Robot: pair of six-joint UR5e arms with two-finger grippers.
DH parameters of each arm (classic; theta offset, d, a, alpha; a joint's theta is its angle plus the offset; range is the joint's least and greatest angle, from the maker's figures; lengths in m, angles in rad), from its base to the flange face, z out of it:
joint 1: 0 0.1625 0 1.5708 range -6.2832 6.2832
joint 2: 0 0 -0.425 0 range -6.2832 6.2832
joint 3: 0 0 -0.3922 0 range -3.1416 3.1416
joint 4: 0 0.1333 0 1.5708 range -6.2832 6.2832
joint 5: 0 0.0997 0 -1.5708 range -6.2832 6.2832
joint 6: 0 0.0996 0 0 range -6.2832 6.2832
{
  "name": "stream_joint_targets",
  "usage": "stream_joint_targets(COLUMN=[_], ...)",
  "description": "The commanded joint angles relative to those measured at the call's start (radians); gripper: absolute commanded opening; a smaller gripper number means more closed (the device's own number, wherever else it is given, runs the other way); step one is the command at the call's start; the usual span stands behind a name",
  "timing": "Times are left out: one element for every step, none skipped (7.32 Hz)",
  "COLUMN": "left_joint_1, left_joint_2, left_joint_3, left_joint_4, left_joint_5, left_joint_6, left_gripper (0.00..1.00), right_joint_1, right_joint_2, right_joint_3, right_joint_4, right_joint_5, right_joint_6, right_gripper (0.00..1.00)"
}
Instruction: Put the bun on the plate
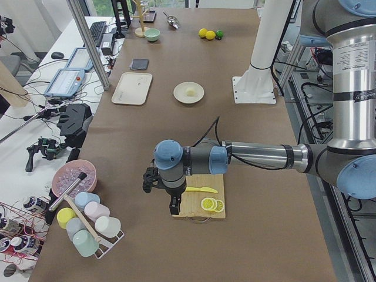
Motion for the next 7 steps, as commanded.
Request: stream_joint_targets(left_joint_1=[0.000,0.000,0.000,0.000,0.000,0.000,0.000], left_joint_2=[0.001,-0.001,-0.001,-0.001,-0.001,-0.001,-0.001], left_joint_3=[-0.003,-0.001,-0.001,-0.003,-0.003,-0.003,-0.004], left_joint_4=[-0.001,-0.001,-0.001,-0.001,-0.001,-0.001,-0.001], left_joint_5=[0.000,0.000,-0.002,-0.002,-0.002,-0.002,-0.002], left_joint_6=[0.000,0.000,0.000,0.000,0.000,0.000,0.000], left_gripper=[0.97,0.98,0.98,0.98,0.98,0.98,0.98], right_joint_1=[0.000,0.000,0.000,0.000,0.000,0.000,0.000], right_joint_2=[-0.003,-0.002,-0.002,-0.002,-0.002,-0.002,0.000], right_joint_3=[-0.025,-0.042,-0.040,-0.042,-0.040,-0.049,-0.056], right_joint_4=[0.000,0.005,0.005,0.005,0.005,-0.007,-0.006], right_joint_5=[0.003,0.007,0.007,0.006,0.009,0.010,0.038], right_joint_6=[0.002,0.001,0.001,-0.001,0.002,0.004,0.004], right_gripper=[1.00,1.00,1.00,1.00,1.00,1.00,1.00])
